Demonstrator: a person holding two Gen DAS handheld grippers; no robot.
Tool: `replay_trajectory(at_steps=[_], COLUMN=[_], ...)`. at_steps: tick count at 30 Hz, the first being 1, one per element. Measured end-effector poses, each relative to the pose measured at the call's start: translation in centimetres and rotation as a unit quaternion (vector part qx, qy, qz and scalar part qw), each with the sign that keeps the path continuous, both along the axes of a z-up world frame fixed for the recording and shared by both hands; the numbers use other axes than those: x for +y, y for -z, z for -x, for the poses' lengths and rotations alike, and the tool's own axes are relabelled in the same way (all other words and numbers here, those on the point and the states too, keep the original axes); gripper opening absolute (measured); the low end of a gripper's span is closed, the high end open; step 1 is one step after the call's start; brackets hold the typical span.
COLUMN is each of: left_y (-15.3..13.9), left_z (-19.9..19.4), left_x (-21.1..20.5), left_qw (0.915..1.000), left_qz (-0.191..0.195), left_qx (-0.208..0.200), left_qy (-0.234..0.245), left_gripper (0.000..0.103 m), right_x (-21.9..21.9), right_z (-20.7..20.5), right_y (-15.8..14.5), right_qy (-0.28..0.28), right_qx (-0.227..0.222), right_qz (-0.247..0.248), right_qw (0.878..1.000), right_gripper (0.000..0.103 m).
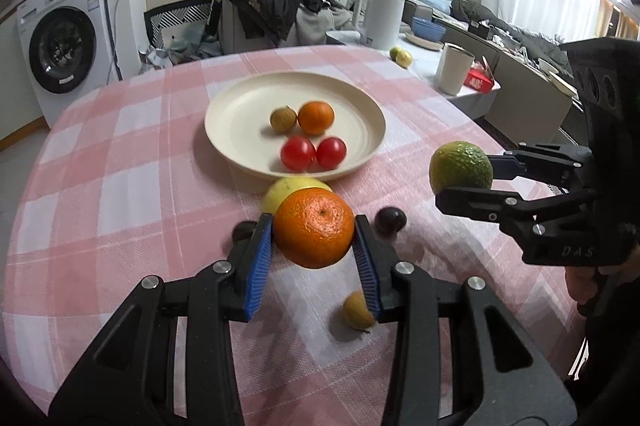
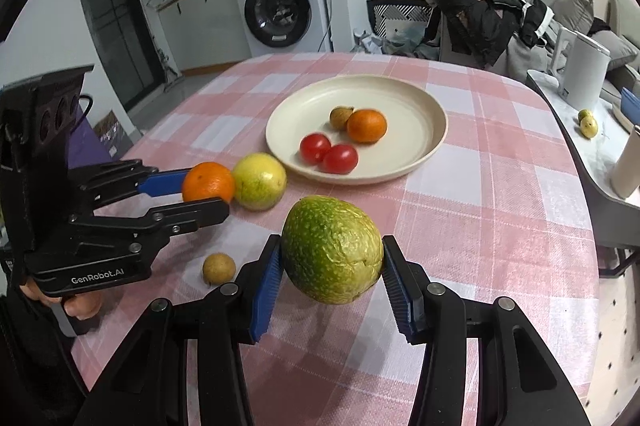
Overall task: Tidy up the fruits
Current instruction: 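Grasp the orange with the left tool and lift it, then carry the guava and orange to the cream plate and release both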
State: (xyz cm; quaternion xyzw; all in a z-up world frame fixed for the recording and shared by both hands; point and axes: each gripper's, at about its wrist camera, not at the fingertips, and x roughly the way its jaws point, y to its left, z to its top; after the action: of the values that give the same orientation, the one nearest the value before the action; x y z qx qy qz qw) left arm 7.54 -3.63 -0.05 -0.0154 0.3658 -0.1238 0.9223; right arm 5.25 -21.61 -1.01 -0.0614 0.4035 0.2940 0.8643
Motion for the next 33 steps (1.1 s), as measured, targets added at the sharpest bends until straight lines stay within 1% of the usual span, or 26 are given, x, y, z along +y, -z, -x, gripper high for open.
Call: replay_trajectory(at_steps=[6,17,33], left_y=[-1.2,-1.9,-0.7], left_z=[-0.7,-3.0,-7.4], left_x=[0.2,0.1,0.7], left_qw=[0.9998,0.9992,0.9985], left_qz=[0.000,-0.013,-0.024], left_qx=[-0.016,-0.026,-0.019], left_qy=[-0.011,-0.026,-0.046], left_gripper=[0.036,0.036,0.036], right_x=[-0.6,-0.2,0.3], right_z=[-1.3,-3.5,-6.7], right_y=[-0.7,-1.0,-1.2], right_qy=[0.020,0.036,0.058], right_qx=[-0.009,-0.019,-0.023], right_qz=[-0.032,-0.049,-0.065], right_qw=[0.999,0.998,0.996], right_gripper=[0.050,0.050,0.050])
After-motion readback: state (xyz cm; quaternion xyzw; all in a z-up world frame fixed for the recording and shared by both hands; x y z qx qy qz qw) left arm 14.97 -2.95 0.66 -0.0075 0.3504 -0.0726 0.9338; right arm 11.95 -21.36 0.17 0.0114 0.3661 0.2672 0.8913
